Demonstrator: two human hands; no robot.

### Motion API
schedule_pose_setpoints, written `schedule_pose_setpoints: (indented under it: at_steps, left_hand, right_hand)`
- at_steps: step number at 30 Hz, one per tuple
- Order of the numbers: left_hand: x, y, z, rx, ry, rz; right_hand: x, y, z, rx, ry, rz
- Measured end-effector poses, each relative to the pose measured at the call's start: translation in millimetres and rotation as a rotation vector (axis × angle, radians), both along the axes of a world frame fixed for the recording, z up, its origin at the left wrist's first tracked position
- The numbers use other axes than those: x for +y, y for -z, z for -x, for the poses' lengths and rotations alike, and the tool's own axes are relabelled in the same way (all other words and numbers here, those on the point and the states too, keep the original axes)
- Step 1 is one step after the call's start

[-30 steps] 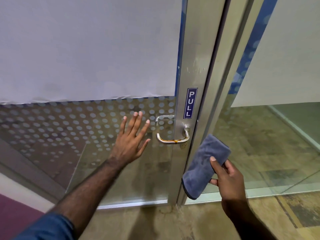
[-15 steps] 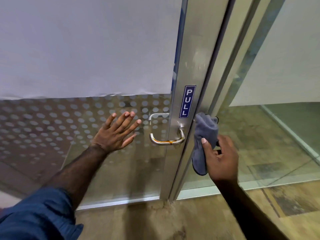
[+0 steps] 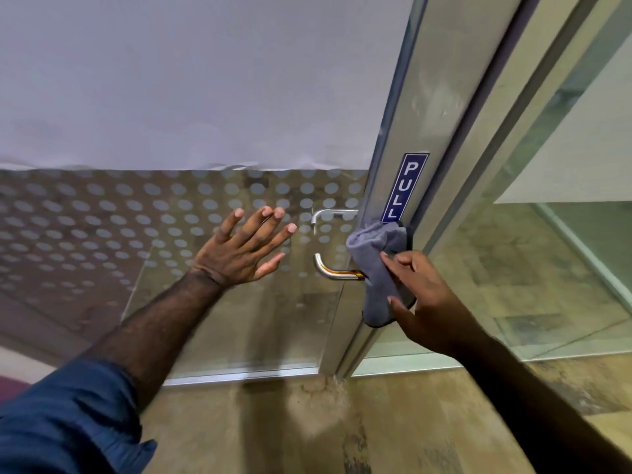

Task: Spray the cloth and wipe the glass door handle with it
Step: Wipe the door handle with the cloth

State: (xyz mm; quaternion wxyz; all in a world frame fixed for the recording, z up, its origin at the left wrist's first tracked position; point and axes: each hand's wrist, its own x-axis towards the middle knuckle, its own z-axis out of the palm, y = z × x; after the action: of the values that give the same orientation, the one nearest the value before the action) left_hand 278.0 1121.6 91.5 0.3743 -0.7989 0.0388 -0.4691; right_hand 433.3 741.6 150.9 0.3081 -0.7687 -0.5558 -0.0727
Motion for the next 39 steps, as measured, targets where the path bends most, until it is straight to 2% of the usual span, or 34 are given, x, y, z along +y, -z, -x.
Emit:
schedule_pose_setpoints:
  at_steps: [2, 5, 9, 13, 18, 23, 27, 30, 33, 39]
  left_hand:
    - [0, 0, 0, 0.000, -0.004, 0.000]
    - [0, 0, 0, -0.003, -0.007, -0.002]
    - [0, -1, 0, -0.007, -0.016, -0.014]
    - [-2, -3, 1, -0.007, -0.010, -0.007]
    - [-2, -6, 3, 0.003, -0.018, -0.014]
    - [-3, -6, 2, -0.004, -0.022, -0.025]
    - [-1, -6, 3, -0.010, -0.027, -0.028]
    - [-1, -6, 3, 0.003, -0.028, -0.032]
    - [-1, -7, 3, 0.002, -0.031, -0.031]
    - [-2, -6, 2, -0.006, -0.040, -0.033]
  right_hand:
    - [0, 5, -14, -0.201, 0.001, -0.005]
    - [7, 23, -27, -0.337, -0.080, -0.044]
    - [26, 48, -17, -0.399, -0.113, -0.058]
    - [62, 54, 25, -0.480, 0.000, -0.120]
    - [100, 49, 76, -0.410, 0.215, -0.218]
    - [82, 26, 56, -0.407, 0.177, -0.214]
    - [60, 7, 15, -0.307, 0.029, 0.008]
    - [43, 8, -14, -0.384, -0.059, 0.150]
    - [23, 17, -32, -0.532, -0.082, 0.065]
    - [65, 17, 19, -0.537, 0.033, -0.046]
